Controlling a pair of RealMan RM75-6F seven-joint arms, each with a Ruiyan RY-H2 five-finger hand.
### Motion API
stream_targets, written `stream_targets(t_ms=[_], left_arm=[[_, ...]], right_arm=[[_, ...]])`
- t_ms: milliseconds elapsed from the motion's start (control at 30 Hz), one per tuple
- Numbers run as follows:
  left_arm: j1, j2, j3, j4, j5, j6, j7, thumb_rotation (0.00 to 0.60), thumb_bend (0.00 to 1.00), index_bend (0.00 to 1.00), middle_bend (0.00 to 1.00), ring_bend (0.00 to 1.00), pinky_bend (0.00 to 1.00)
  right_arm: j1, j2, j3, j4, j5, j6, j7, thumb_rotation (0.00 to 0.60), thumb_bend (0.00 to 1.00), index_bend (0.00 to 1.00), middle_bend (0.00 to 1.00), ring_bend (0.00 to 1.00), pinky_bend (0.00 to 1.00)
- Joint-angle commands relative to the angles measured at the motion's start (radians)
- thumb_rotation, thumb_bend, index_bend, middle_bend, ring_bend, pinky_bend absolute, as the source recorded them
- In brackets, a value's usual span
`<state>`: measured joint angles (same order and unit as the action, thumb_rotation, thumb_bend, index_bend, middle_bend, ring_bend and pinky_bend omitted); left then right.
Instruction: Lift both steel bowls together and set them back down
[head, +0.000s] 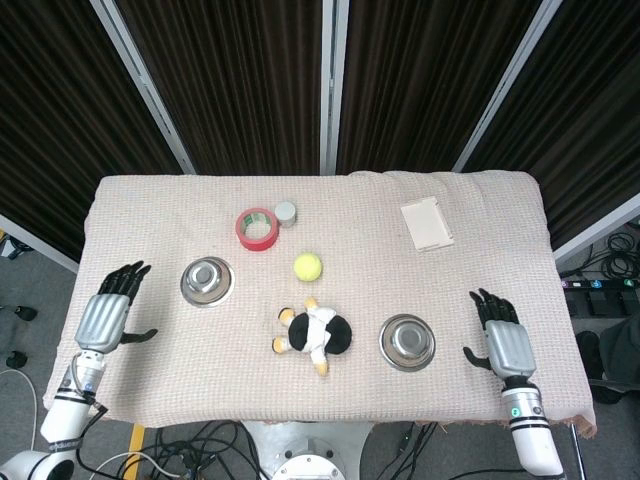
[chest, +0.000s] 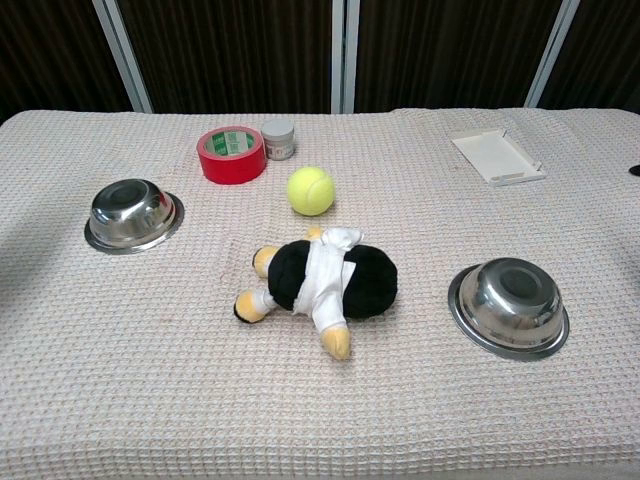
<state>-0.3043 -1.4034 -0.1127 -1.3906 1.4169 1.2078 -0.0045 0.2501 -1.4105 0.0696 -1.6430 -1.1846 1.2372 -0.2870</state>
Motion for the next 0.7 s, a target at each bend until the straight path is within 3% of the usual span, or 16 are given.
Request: stream_targets(t_ms=[33, 300, 567, 700], left_arm=[[-0.116, 0.066, -0.037, -0.036, -0.043, -0.173, 0.024, 0.6, 0.06, 0.04, 0.03, 0.0, 0.1], [-0.243, 0.093, -0.069, -0.021, -0.096, -0.338, 0.05, 0.6, 0.06, 0.04, 0.0, 0.0, 0.08], [-0.336, 0.086, -0.049, 0.062, -0.098, -0.488, -0.019, 0.6, 0.06, 0.03, 0.0, 0.0, 0.07], [-0.369, 0.068, -0.037, 0.104, -0.068, -0.509, -0.046, 0.6, 0.06, 0.03, 0.0, 0.0, 0.07]], right_arm=[[0.052, 0.031, -0.018, -0.1, 0.099, -0.124, -0.087, 0.6, 0.15, 0.0, 0.0, 0.0, 0.0], [0.136, 0.021, -0.005, -0.184, 0.213, -0.173, -0.244, 0.6, 0.12, 0.0, 0.0, 0.0, 0.0], [0.212, -0.011, 0.001, -0.226, 0.343, -0.165, -0.386, 0.6, 0.1, 0.0, 0.0, 0.0, 0.0], [0.237, -0.034, 0.0, -0.218, 0.397, -0.16, -0.411, 0.6, 0.1, 0.0, 0.0, 0.0, 0.0]])
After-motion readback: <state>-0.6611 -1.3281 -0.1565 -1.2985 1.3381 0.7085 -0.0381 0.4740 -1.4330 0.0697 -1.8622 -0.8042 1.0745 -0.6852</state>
